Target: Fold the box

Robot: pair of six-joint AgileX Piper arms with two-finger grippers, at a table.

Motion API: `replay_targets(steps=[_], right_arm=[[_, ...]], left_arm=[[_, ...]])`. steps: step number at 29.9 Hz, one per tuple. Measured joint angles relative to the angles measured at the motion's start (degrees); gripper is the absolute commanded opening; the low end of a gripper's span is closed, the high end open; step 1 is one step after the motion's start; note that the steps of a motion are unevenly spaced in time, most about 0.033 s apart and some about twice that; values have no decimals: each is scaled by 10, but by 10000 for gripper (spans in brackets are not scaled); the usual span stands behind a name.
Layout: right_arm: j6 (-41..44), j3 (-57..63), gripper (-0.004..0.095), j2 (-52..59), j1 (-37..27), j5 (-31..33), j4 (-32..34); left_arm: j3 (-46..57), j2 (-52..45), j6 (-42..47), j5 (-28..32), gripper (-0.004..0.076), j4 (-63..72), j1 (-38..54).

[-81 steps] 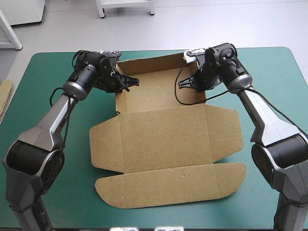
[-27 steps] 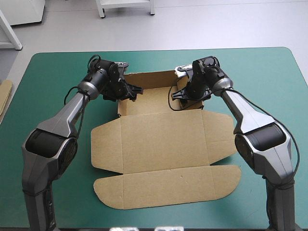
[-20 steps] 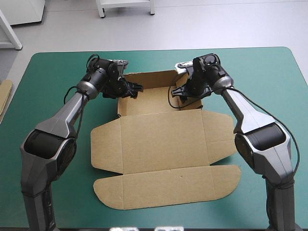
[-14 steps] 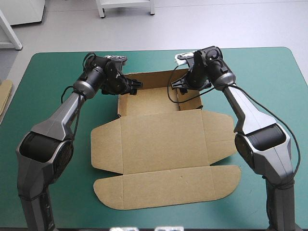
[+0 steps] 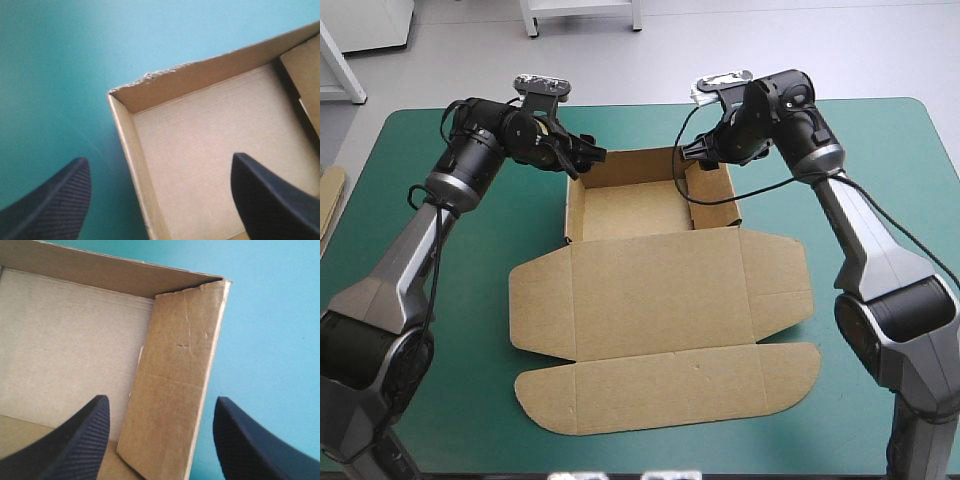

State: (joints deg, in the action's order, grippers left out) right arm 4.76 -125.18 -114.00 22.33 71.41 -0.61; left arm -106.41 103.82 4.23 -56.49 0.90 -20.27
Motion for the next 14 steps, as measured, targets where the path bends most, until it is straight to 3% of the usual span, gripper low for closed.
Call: replay_targets(steps=[8,14], right_arm=[[-9,112,553,87,1,-4,-13],[-16,250,553,175,1,-74,-39]], left_arm=[[159,-122,-8,92,547,18,-17],[295,-245,-8,156,547,23,-17]])
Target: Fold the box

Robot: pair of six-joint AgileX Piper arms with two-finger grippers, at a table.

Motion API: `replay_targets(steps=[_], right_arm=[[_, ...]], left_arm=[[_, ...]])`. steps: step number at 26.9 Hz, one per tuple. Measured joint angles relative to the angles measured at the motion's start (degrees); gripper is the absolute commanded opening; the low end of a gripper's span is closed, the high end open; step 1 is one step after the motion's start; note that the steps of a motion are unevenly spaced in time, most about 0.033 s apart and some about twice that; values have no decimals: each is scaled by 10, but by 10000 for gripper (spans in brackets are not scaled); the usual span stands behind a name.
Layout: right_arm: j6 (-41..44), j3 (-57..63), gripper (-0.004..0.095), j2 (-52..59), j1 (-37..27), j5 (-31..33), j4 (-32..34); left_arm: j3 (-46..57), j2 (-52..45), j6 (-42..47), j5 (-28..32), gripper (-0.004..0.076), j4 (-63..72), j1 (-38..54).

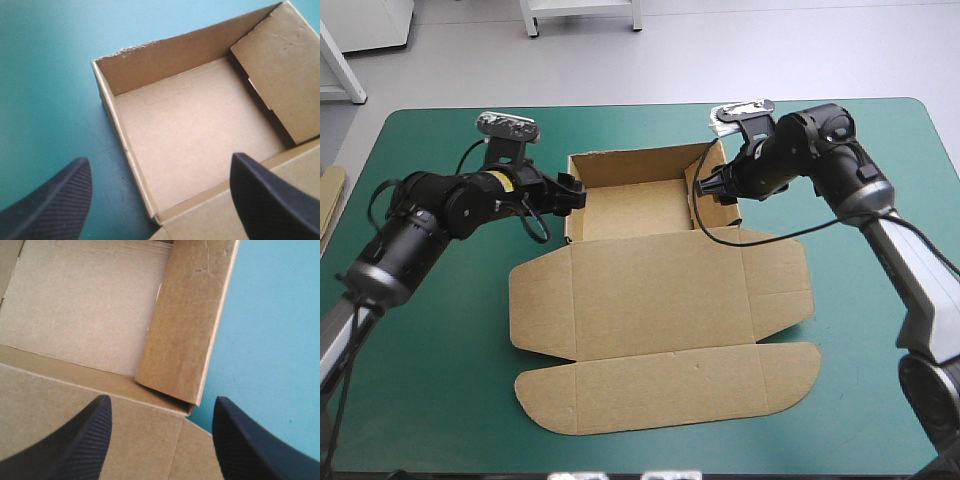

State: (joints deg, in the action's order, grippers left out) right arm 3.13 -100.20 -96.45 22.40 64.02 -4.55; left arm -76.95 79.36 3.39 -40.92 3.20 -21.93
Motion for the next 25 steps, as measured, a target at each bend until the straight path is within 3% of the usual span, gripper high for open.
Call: replay_targets(steps=[6,15,21,25], right_arm=[[1,86,553,81,0,-41,-2],[-5,105,553,116,0,-85,-2],[2,102,553,69,0,-130,22],[22,24,553,-19,-8,-126,33]], left_arm=[[96,-114,0,18,547,0,0],[216,-249,0,70,546,-1,0],[243,-256,0,68,546,-3,0],[261,-287,0,70,546,-19,0]])
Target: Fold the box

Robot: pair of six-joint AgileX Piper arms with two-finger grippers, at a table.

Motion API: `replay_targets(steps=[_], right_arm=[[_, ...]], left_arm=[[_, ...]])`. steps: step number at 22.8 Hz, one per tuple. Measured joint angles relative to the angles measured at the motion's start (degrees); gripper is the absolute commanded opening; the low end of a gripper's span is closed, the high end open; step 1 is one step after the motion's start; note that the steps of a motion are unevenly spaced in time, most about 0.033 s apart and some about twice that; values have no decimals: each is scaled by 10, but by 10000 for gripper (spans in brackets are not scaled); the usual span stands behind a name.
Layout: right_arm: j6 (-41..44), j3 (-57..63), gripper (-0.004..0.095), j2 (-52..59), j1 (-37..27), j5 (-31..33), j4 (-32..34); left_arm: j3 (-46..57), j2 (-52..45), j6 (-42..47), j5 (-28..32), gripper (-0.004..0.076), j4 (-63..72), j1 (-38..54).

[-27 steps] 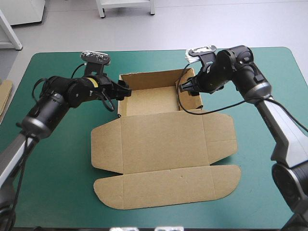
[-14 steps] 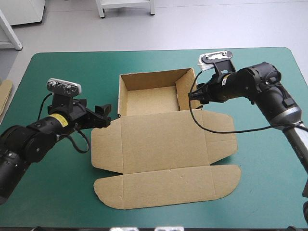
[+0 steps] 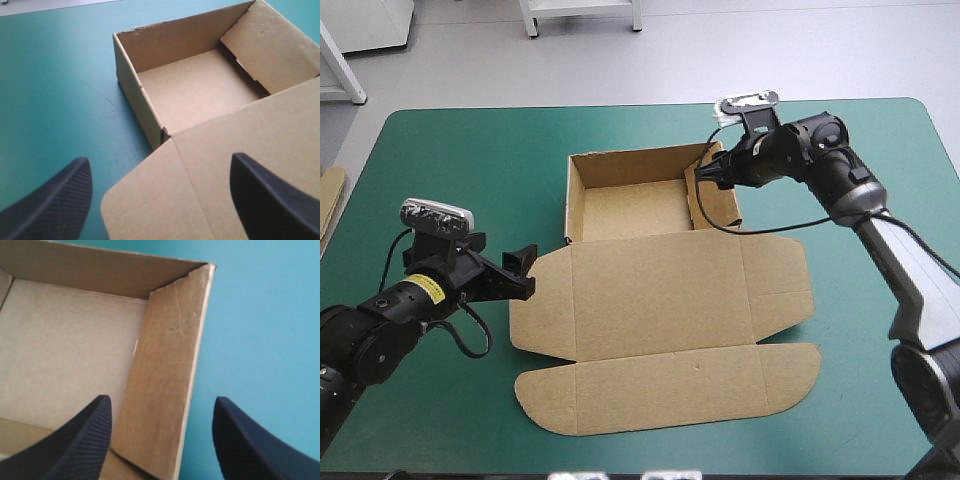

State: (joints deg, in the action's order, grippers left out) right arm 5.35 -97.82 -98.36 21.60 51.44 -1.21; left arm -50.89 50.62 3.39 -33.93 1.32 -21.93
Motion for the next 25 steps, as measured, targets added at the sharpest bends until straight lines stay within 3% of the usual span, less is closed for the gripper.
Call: replay_targets(steps=[6,12,14,19,23,25], right_arm=[[3,-116,553,-115,-14,71,0],[3,-120,553,-152,-14,89,-15],[3,-121,553,-154,-14,90,-17],[3,-123,553,-162,-16,89,-20],[3,-124,542,-191,-18,100,-25],[3,-124,464,-205,-19,104,-31]], left_arm=[[116,-90,5,13,546,-16,0],[177,-125,182,0,538,-203,0],[179,-127,220,-7,477,-239,1],[179,-127,244,-13,181,-269,1],[179,-127,244,-16,96,-271,1],[179,-127,244,-16,71,-271,1]])
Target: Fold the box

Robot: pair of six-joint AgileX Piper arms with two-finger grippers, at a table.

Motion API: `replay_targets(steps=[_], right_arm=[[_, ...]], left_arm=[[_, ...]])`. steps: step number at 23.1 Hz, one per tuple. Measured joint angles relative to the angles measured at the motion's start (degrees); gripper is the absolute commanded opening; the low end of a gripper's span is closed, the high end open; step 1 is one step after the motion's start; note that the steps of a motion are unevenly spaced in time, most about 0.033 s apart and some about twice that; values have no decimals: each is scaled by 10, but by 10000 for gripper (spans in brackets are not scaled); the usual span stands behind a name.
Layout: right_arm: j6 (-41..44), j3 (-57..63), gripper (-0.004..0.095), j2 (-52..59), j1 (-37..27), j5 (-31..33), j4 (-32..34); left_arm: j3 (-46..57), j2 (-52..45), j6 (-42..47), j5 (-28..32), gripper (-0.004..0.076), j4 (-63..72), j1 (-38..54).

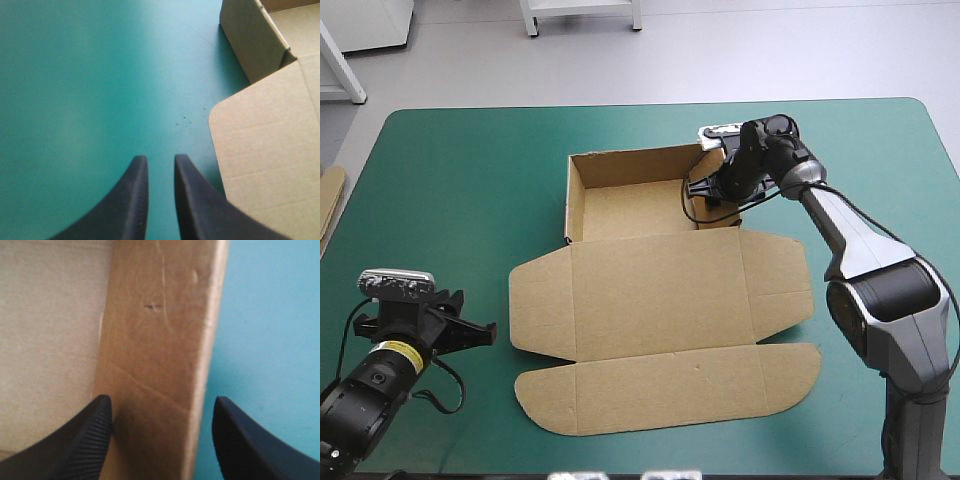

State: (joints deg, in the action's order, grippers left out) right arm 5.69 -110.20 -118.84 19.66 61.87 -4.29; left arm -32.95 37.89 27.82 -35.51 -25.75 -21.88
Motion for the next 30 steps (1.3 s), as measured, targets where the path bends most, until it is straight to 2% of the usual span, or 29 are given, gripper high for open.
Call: replay_targets(steps=[3,6,10,15,30], right_arm=[[0,0,263,-6,-1,2,-10],[0,0,-16,-6,-1,2,-13],[-5,0,-9,-6,-1,0,-10],[-9,-2,-17,-6,-9,28,13],[-42,-2,-17,-6,-204,75,6]], left_arm=[[0,0,0,0,43,7,0],[0,0,-2,-2,18,21,0],[0,0,-2,-2,11,27,0],[0,0,-2,-2,11,28,0],[0,0,-2,-2,11,26,0]])
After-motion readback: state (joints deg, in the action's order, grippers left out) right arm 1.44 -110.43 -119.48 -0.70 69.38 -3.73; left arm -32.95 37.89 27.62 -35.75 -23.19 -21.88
